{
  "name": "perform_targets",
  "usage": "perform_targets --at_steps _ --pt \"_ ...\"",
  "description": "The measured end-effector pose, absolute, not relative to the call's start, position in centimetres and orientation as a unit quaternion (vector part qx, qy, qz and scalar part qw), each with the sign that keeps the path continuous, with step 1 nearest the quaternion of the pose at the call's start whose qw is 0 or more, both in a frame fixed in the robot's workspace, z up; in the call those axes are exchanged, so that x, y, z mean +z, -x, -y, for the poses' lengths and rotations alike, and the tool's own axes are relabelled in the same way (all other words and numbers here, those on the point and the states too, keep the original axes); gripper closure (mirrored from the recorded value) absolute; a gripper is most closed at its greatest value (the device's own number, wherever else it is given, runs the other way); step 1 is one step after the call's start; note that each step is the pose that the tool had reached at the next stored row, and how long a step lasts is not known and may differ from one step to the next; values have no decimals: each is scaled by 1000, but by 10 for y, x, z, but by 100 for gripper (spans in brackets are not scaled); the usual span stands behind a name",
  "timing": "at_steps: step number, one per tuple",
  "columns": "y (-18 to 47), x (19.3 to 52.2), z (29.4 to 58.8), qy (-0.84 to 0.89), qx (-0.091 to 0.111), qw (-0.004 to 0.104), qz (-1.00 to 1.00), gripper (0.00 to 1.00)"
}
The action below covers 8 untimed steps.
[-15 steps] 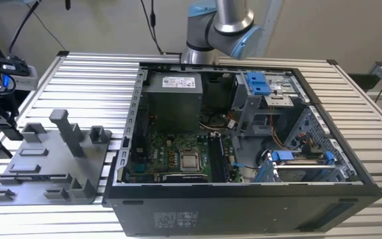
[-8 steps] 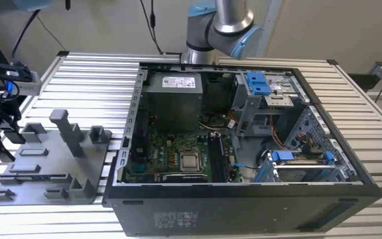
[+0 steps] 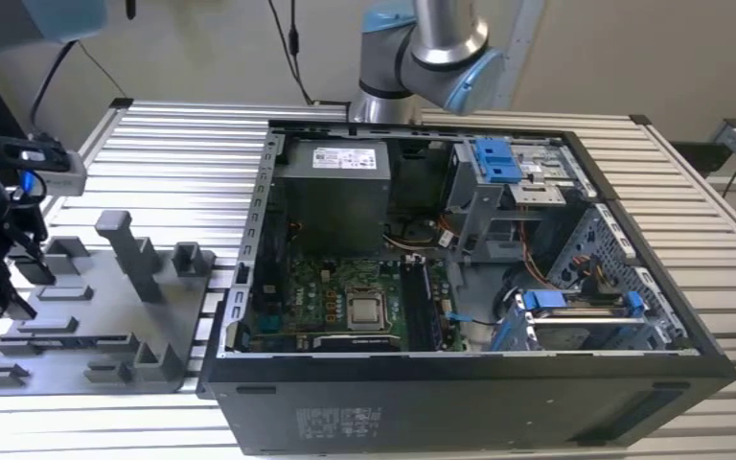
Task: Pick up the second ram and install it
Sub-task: 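Pick up the second ram and move it above second insertion slot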
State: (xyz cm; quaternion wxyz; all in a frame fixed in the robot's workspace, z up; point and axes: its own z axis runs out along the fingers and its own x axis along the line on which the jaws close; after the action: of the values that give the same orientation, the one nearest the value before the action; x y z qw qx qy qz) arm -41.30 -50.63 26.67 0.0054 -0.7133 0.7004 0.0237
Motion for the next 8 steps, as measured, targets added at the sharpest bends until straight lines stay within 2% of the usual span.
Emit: perform_targets --at_steps 8 --pt "413 252 506 713 24 5 -700 52"
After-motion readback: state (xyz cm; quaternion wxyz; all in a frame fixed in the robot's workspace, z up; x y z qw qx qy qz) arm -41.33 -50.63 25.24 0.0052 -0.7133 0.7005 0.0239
